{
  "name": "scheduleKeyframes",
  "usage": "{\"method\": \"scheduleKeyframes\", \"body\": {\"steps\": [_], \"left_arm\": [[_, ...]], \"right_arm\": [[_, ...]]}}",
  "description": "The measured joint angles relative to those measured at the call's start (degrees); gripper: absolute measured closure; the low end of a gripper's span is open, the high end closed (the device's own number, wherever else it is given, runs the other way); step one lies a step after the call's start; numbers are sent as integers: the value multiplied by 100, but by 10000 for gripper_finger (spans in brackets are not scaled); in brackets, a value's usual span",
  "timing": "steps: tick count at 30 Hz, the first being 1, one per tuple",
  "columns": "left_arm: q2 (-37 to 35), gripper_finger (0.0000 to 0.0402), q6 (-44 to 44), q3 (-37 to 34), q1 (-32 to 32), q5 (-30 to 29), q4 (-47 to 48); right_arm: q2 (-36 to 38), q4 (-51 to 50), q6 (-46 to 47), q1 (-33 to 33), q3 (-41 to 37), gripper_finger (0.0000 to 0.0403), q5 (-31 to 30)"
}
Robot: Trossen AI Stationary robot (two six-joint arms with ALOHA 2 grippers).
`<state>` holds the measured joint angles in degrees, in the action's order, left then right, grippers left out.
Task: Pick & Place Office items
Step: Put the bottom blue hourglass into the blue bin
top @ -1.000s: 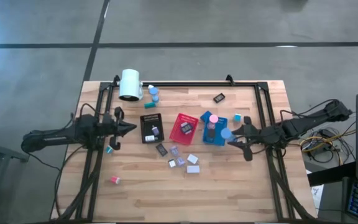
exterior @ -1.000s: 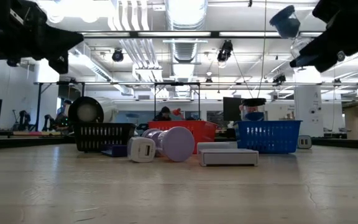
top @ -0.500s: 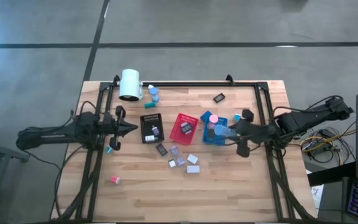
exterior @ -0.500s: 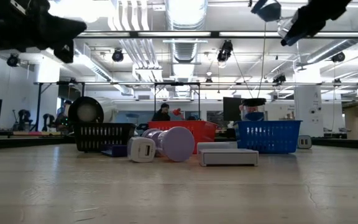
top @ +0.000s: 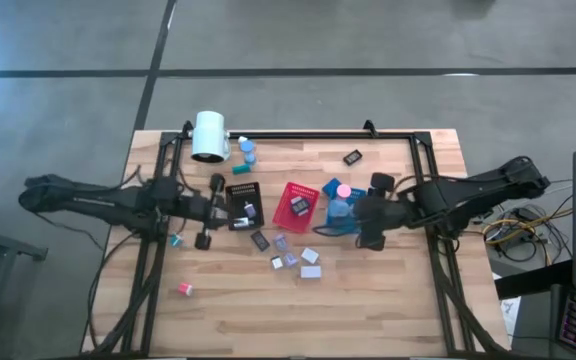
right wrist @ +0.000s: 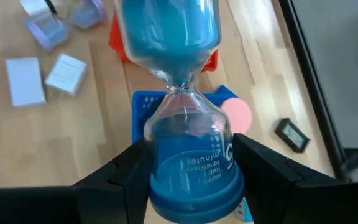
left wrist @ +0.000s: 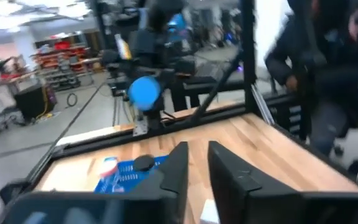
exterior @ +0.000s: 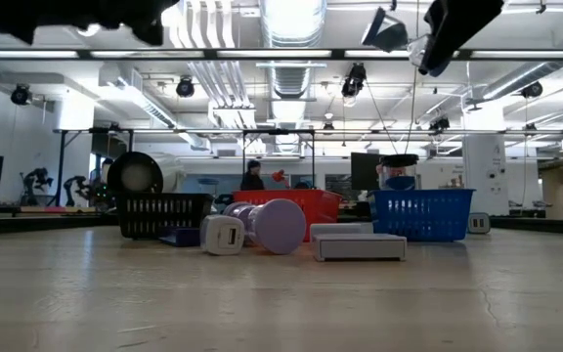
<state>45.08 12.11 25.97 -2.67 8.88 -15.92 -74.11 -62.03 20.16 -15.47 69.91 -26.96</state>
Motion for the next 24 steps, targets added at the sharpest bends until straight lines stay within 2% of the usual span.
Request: {"method": "scheduleKeyframes", "body": {"steps": [5, 11, 16, 20, 24], "left_arm": [[1103, 250, 584, 856, -261, -201, 6], [2215, 138, 1246, 1641, -318, -325, 5], [3004, 57, 1430, 2208, -318, -1099, -111], [3529, 17, 1633, 2590, -318, -1324, -122], [3897, 3, 1769, 2881, -318, -1321, -118]], "right_arm": [[-544, -483, -35, 130, 566, 214, 19], [-970, -547, -203, 167, 966, 214, 187], [-1167, -536, -253, 205, 1109, 214, 249], [-1230, -497, -268, 337, 1158, 214, 401], [-1238, -447, -309, 424, 1196, 214, 404]]}}
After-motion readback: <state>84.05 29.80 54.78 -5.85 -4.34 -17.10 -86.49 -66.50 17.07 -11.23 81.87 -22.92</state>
